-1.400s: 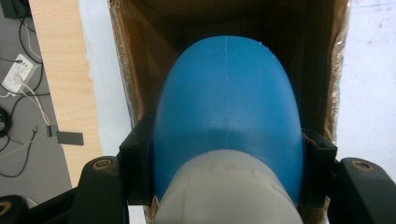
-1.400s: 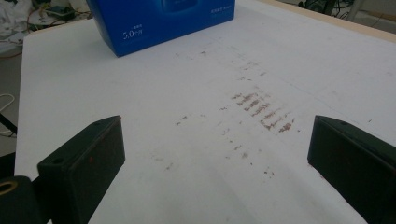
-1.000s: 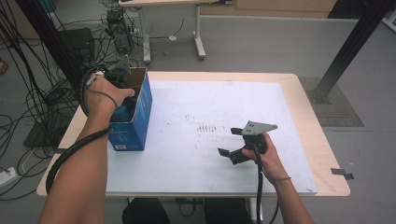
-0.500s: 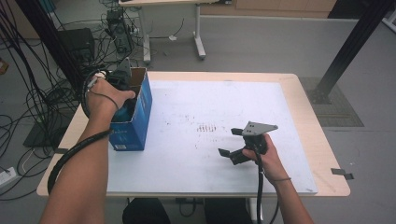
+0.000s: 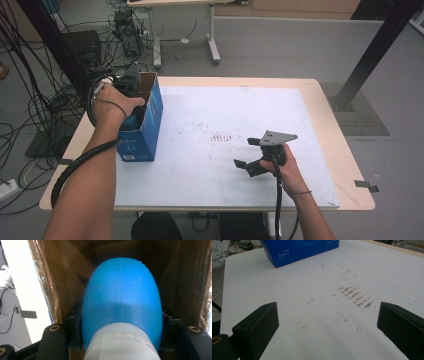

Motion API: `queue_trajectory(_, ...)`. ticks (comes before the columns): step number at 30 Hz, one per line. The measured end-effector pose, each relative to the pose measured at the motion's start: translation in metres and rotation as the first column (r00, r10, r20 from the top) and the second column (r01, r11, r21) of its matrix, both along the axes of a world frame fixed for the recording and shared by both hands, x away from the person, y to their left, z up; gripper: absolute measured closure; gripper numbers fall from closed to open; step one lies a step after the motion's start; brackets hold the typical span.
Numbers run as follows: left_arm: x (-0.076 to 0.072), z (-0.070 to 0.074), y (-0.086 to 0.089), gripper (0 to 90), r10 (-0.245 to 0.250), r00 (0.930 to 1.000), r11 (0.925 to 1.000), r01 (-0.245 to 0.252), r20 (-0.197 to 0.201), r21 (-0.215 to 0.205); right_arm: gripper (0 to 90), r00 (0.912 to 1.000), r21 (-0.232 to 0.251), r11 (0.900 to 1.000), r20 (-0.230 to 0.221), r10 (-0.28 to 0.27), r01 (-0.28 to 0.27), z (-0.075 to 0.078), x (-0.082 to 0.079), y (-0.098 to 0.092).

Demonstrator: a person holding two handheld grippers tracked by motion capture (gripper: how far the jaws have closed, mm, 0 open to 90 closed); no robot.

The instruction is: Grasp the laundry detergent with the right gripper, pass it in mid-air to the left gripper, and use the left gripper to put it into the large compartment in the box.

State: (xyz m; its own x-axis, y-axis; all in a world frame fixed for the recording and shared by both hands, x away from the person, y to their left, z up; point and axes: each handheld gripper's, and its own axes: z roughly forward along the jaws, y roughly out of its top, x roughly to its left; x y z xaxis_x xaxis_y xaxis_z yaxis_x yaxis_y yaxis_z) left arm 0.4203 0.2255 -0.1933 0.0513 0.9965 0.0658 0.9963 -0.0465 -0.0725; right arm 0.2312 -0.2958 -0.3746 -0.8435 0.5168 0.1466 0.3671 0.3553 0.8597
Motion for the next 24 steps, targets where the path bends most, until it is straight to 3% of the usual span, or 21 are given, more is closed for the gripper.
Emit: queue_trajectory(24,0.0009,-0.0001,-0.0026,37.8,-0.004,1.0000,1.0000,0.004,-0.003,0.005,3.8,1.0000,0.006,1.000,0.004,0.001,-0.001,0.0003,0.0017,0.0001)
